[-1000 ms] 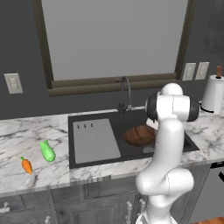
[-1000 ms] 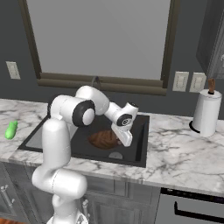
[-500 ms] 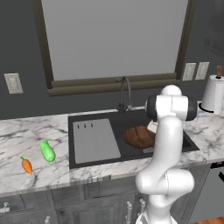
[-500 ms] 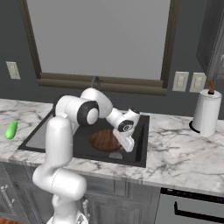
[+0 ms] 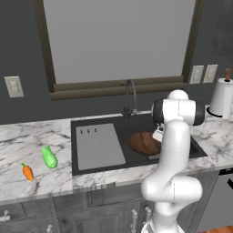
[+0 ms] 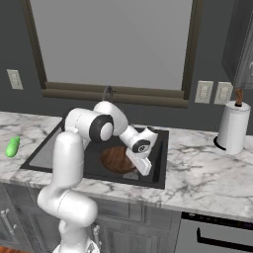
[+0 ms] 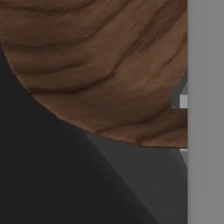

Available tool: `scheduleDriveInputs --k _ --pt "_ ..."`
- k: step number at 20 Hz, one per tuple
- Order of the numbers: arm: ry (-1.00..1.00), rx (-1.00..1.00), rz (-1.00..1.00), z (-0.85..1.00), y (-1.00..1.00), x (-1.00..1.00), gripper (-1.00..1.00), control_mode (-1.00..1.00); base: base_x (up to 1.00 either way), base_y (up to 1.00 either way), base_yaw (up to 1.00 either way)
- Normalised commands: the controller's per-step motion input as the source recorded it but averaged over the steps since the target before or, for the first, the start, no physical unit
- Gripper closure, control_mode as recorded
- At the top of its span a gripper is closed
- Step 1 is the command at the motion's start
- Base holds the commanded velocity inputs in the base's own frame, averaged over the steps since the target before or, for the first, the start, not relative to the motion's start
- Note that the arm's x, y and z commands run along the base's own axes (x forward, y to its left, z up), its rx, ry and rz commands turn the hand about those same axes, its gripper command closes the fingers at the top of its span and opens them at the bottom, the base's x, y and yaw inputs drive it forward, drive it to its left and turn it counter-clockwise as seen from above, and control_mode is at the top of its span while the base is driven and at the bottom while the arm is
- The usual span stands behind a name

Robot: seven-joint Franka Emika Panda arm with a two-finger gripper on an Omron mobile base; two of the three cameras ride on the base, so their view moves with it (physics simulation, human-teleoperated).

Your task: Remove the corn and carrot from the sink. Then move the bowl and cup from the counter to the sink for washing.

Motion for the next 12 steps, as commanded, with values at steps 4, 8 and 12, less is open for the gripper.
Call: scheduleDriveInputs --k 4,8,12 --pt "-0.02 0.06 0.13 0.00 0.19 0.00 1.00 -1.00 0.00 0.00 0.00" --pt "-0.06 0.05 0.16 0.00 0.14 -0.09 1.00 -1.00 0.00 0.00 0.00" --pt "-0.10 0.02 0.18 -0.02 0.11 -0.06 1.00 -1.00 0.00 0.00 0.00"
